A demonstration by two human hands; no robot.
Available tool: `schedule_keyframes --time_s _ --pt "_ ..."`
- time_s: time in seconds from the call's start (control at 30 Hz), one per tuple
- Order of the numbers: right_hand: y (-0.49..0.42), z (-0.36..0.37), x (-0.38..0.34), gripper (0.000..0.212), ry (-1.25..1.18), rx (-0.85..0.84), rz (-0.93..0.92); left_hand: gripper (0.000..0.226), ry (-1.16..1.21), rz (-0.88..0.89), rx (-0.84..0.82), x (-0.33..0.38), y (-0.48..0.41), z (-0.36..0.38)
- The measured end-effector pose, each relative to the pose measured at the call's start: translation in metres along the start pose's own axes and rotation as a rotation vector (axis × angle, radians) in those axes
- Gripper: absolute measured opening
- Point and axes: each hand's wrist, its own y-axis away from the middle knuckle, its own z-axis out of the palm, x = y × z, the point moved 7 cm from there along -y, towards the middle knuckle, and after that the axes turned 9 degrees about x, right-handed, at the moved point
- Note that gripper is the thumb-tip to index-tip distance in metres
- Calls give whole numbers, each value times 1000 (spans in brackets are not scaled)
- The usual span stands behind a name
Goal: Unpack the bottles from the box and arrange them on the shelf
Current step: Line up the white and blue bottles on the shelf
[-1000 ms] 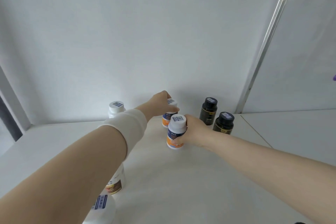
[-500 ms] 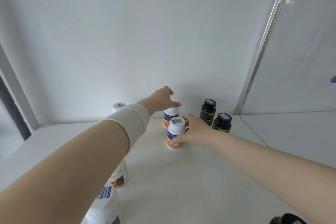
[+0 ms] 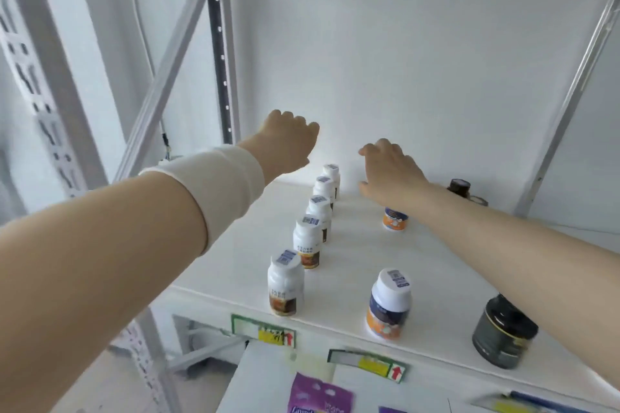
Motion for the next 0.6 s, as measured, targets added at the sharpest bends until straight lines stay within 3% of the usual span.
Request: schedule_keyframes --time_s 0.3,0.6 --pt "70 -6 -192 38 -41 13 -293 43 -189 -106 -130 -98 195 -16" --pt "162 56 -438 39 -99 -119 -637 28 -243 -295 -423 -232 428 63"
